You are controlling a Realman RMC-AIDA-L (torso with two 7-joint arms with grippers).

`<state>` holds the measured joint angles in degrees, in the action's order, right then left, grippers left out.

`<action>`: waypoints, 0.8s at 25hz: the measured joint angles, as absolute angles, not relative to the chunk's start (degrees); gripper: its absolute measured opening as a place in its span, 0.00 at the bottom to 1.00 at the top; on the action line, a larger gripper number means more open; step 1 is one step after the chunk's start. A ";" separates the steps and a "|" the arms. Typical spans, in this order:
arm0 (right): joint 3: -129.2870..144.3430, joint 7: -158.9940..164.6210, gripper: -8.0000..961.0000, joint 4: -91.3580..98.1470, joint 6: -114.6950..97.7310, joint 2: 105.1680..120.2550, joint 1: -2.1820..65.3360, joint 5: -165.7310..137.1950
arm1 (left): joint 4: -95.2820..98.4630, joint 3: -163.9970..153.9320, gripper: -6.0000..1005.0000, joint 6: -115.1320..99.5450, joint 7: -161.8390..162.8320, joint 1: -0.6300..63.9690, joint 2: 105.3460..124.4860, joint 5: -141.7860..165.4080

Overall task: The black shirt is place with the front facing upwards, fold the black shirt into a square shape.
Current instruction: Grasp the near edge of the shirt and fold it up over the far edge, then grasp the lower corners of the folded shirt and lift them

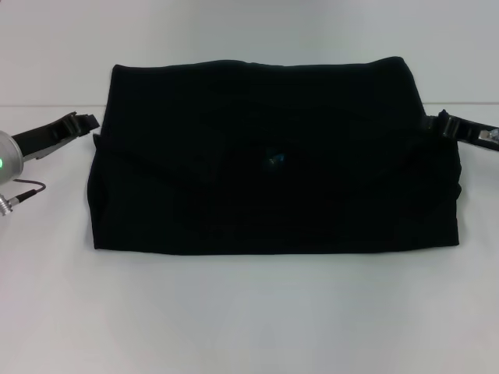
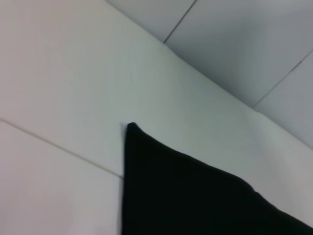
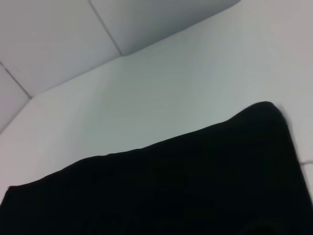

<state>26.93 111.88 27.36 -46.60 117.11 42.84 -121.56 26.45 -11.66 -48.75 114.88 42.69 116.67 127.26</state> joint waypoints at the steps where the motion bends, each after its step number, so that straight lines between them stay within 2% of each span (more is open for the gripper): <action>1: 26.81 111.95 0.21 27.33 -46.31 117.17 42.69 -121.54 | 26.43 -11.95 0.10 -48.46 114.86 42.58 116.76 127.25; 4: 25.80 112.02 0.22 27.32 -46.95 117.03 41.71 -120.96 | 26.37 -12.48 0.20 -48.18 115.13 42.01 116.88 127.20; 5: 25.48 112.02 0.30 27.42 -48.13 116.75 41.04 -120.31 | 26.37 -12.47 0.24 -48.22 115.31 41.77 116.82 127.19; 7: 25.21 112.01 0.45 27.80 -52.95 115.64 39.11 -117.70 | 26.44 -12.63 0.38 -49.86 116.31 40.93 116.25 127.18; 8: 25.21 112.01 0.47 27.80 -52.95 115.64 39.11 -117.70 | 26.44 -12.89 0.45 -51.44 117.15 40.54 115.64 127.23; 12: 25.43 106.82 0.58 27.89 -65.40 113.49 35.47 -113.11 | 25.54 -18.26 0.51 -62.16 123.25 38.45 110.93 127.72; 14: 25.99 100.84 0.63 27.89 -73.09 113.00 34.41 -113.06 | 25.36 -21.92 0.54 -67.19 126.17 37.49 108.75 127.74; 16: 26.90 94.96 0.68 27.92 -79.09 113.10 33.85 -114.55 | 26.17 -24.14 0.58 -71.50 128.38 36.47 107.60 128.03; 20: 29.62 85.46 0.82 27.98 -84.21 115.07 33.46 -117.94 | 27.95 -24.74 0.64 -74.41 130.74 35.44 107.42 131.24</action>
